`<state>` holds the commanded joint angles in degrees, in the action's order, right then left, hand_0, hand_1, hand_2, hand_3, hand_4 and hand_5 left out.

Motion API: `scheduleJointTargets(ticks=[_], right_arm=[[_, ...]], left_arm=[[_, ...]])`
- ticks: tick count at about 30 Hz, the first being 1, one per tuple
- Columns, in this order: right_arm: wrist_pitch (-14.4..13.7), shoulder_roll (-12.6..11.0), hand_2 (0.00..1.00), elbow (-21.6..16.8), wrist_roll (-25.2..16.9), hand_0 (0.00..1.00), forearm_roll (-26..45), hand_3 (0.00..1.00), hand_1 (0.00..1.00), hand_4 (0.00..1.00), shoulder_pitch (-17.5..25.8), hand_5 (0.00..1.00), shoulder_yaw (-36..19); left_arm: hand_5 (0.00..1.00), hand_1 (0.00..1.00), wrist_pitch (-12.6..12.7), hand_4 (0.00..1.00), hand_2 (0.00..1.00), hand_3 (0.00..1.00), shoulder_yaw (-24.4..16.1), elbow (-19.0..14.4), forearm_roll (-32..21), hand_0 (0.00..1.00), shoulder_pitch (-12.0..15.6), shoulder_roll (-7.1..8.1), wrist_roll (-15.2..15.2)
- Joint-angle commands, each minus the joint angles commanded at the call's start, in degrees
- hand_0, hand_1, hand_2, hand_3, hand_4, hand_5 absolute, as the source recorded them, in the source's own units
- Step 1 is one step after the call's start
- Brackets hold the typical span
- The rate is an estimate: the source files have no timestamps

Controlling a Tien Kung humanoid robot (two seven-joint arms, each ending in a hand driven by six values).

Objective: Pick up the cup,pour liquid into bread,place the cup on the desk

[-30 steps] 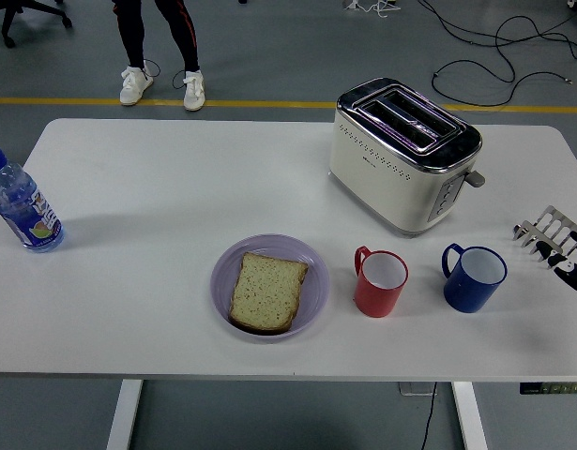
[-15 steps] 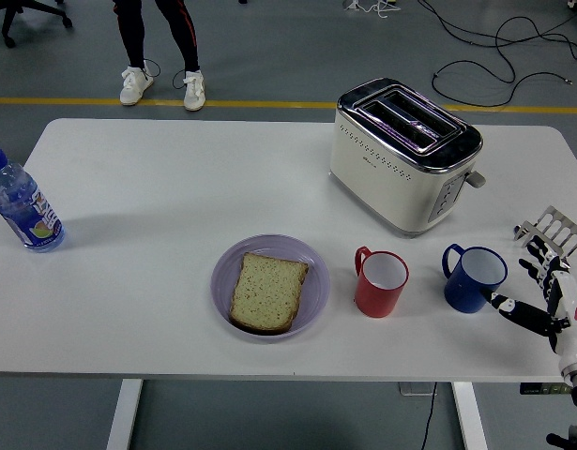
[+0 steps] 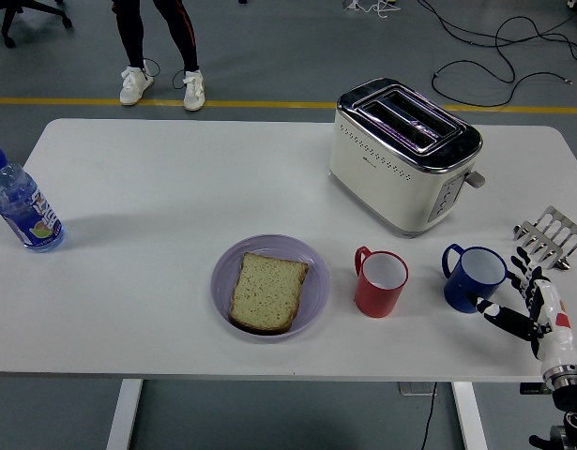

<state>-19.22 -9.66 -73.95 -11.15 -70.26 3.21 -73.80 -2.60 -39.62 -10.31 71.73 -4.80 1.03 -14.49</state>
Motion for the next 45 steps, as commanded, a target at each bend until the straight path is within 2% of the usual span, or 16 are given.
scheduleJointTargets(ticks=[8,20,31,45], right_arm=[[-0.09,1.58,0.959,3.26,-0.18,0.952,0.5,0.998,0.879,0.998,-2.89,0.108,1.02],[-0.53,2.46,0.957,7.21,-0.35,0.948,2.16,0.998,0.873,0.998,-5.0,0.111,2.26],[-0.84,2.7,0.956,9.15,-0.74,0.943,3.04,0.998,0.871,0.998,-6.89,0.112,3.98],[-3.26,3.09,0.945,12.73,-2.82,0.923,5.47,0.981,0.854,0.998,-9.72,0.108,5.63]], left_arm=[[0.918,0.69,0.05,0.338,0.709,0.603,0.8,0.0,-0.89,0.654,-0.13,-0.07,0.07],[0.919,0.69,-0.15,0.339,0.709,0.604,1.36,0.0,-1.03,0.654,-0.02,-0.1,0.09],[0.919,0.69,-0.16,0.339,0.709,0.605,0.82,0.0,-0.76,0.654,0.01,-0.14,0.03],[0.915,0.689,-0.06,0.338,0.71,0.604,1.0,0.0,-1.01,0.654,-0.13,-0.13,0.03]])
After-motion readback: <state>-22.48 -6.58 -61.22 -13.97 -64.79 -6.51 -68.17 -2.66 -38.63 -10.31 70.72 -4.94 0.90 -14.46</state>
